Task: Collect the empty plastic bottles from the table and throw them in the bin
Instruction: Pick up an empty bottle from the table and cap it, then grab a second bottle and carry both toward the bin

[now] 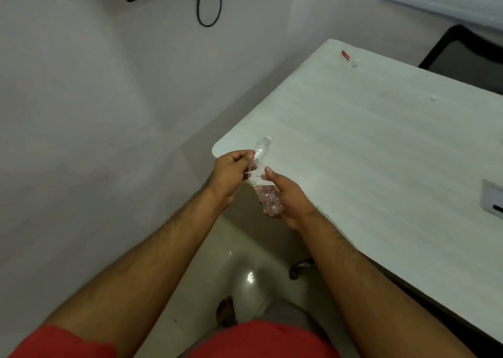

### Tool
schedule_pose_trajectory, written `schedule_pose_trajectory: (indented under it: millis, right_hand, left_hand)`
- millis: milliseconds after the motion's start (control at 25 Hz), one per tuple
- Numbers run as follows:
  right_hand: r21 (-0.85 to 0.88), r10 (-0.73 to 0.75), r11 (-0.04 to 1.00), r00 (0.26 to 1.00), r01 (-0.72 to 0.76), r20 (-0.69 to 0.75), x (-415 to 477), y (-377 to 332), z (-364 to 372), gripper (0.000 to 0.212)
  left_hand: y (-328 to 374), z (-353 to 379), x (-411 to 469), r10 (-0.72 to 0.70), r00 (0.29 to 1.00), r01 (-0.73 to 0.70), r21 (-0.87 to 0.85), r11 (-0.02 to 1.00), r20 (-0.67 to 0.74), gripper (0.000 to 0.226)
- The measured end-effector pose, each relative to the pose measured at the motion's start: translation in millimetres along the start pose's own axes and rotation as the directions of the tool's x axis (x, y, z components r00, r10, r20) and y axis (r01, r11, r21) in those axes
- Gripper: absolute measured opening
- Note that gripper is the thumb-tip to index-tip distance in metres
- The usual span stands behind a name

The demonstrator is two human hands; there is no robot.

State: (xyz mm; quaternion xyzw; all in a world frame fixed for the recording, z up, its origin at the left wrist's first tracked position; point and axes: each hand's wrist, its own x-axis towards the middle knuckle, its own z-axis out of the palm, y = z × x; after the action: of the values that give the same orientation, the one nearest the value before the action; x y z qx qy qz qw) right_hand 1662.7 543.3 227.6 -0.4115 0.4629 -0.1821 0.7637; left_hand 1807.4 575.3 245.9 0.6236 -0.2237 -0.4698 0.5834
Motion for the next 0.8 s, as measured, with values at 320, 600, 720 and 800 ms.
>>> schedule_pose_trajectory:
  millis: [320, 600, 720, 800]
  right_hand:
    - [-0.015, -0.048, 0.999, 0.899, 0.047, -0.436, 106.4, -25.5, -24.7, 0.035]
    - [0.057, 0.056, 0.998, 0.841, -0.030, -0.538, 175.8, -32.5, -42.4, 0.044]
    - [0.079, 0.081, 0.996, 0.811, -0.043, -0.580, 176.7, -32.8, -43.6, 0.047]
    - [0.085, 0.073, 0.996, 0.792, -0.027, -0.606, 168.7, -32.2, -38.4, 0.047]
  left_hand:
    - [-30.2, 30.2, 151.6, 0.035, 0.995, 0.024, 0.572, 0.820, -0.092, 0.035]
    - [-83.7, 43.6, 242.8, 0.010, 0.998, 0.063, 0.947, 0.314, -0.069, 0.069]
    - [-90.6, 35.9, 246.5, -0.005, 0.999, -0.031, 0.937, 0.348, 0.035, 0.060]
    - [-81.7, 32.4, 239.4, -0.082, 0.995, -0.001, 0.806, 0.591, 0.062, 0.058]
